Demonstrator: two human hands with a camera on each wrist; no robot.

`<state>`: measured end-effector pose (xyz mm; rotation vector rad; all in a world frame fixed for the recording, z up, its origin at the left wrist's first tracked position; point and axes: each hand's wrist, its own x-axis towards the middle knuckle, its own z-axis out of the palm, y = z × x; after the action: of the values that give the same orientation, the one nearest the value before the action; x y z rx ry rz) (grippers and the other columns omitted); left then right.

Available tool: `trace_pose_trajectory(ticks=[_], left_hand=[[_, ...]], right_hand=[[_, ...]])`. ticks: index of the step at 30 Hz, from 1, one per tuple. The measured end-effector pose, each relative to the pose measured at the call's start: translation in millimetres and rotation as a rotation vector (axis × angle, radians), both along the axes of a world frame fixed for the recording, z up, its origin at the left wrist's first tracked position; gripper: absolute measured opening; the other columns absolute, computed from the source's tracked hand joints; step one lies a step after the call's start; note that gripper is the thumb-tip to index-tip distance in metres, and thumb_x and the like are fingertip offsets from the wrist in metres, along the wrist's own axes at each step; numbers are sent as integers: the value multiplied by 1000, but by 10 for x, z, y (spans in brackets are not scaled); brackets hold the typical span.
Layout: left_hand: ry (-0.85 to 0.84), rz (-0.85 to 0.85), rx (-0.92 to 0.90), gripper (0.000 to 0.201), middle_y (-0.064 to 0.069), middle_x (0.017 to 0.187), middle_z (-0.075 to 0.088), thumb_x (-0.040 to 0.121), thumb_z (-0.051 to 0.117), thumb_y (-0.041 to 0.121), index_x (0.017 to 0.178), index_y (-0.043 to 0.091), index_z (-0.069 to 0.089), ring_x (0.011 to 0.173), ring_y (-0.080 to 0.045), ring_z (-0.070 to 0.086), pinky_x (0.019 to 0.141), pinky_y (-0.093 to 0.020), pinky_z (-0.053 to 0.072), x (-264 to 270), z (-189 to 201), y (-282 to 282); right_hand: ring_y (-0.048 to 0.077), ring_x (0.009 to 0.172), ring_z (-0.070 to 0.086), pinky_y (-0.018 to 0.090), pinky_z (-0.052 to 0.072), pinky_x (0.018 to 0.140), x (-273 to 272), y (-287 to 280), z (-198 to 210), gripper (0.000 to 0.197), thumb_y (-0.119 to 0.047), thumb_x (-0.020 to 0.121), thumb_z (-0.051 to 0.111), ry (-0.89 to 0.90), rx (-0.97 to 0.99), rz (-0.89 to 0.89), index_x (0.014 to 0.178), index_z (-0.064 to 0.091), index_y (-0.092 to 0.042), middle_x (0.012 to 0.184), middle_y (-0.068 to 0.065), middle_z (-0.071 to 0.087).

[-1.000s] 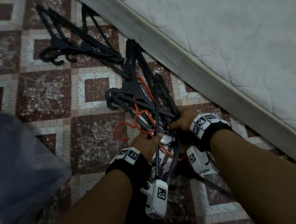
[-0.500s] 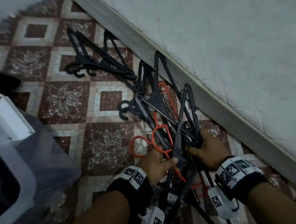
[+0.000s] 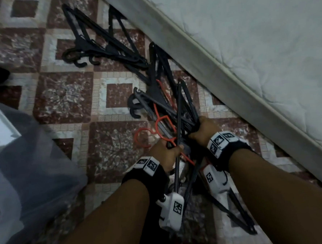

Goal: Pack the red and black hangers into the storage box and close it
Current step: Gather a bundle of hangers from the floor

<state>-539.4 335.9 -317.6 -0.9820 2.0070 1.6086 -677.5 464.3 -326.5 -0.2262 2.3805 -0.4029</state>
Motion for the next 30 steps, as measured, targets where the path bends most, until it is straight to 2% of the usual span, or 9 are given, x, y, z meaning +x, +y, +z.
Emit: trace_pose_trajectory(ticks=[2, 5, 9, 12, 16, 19, 23, 26, 30], left_hand=[[34, 43, 1, 27, 17, 78, 62, 79, 68, 55, 87, 30, 59, 73, -5, 59, 51, -14, 34, -74, -55, 6], [62, 71, 80, 30, 15, 95, 70, 82, 69, 48, 102, 27, 67, 87, -5, 63, 64, -17, 40, -116, -122, 37], [72, 70, 185, 25, 12, 106, 72, 88, 69, 33, 112, 24, 68, 99, -5, 65, 84, -20, 46, -79, -151, 78], [48, 41, 200, 23, 7, 110, 71, 89, 69, 29, 112, 25, 68, 104, -12, 65, 95, -27, 48, -51, -84, 75], [59, -29, 214, 37, 12, 117, 68, 89, 69, 30, 126, 28, 61, 109, -9, 62, 91, -19, 47, 95, 39, 74], [110, -52, 258, 50, 12, 125, 65, 90, 68, 24, 136, 34, 49, 117, -11, 59, 104, -30, 44, 218, 170, 180], [164, -129, 295, 53, 13, 130, 62, 93, 64, 25, 141, 35, 43, 120, -10, 57, 108, -37, 43, 313, 389, 273], [218, -219, 279, 50, 15, 132, 60, 92, 61, 31, 140, 37, 45, 123, -10, 55, 109, -41, 42, 344, 631, 227], [240, -326, 261, 50, 17, 136, 57, 91, 60, 36, 138, 43, 45, 127, -8, 51, 111, -43, 39, 462, 876, 32]], right_hand=[[21, 79, 54, 25, 45, 68, -50, 3, -33, 52, -33, 75, 77, 0, -18, -31, 113, 49, -12, 98, 6, 57], [12, 70, 54, 21, 41, 55, -136, 47, -47, 49, -38, 72, 78, -67, -61, -130, 107, 50, -16, 91, 2, 59], [25, 85, 67, 35, 56, 79, -224, 82, -8, 56, -44, 67, 82, -204, -72, -220, 110, 62, -15, 99, 6, 70], [21, 74, 72, 30, 56, 70, -211, 122, 67, 45, -48, 64, 84, -273, -76, -219, 94, 74, -16, 78, 0, 76], [18, 66, 74, 20, 57, 61, -56, 274, 196, 29, -38, 64, 89, -350, -155, -252, 82, 78, -18, 73, -2, 76], [16, 79, 74, 28, 57, 79, 99, 425, 348, 26, -35, 70, 85, -312, -227, -200, 92, 77, -23, 83, -5, 77], [10, 86, 73, 18, 53, 73, 273, 570, 652, 27, -33, 78, 81, -267, -323, -137, 103, 73, -27, 89, -15, 76], [11, 94, 72, 35, 54, 92, 359, 608, 880, 33, -37, 80, 79, -252, -367, -110, 110, 72, -28, 100, -11, 76], [9, 89, 72, 41, 55, 92, 529, 525, 1105, 27, -45, 77, 79, -228, -366, -55, 100, 73, -33, 96, -12, 76]])
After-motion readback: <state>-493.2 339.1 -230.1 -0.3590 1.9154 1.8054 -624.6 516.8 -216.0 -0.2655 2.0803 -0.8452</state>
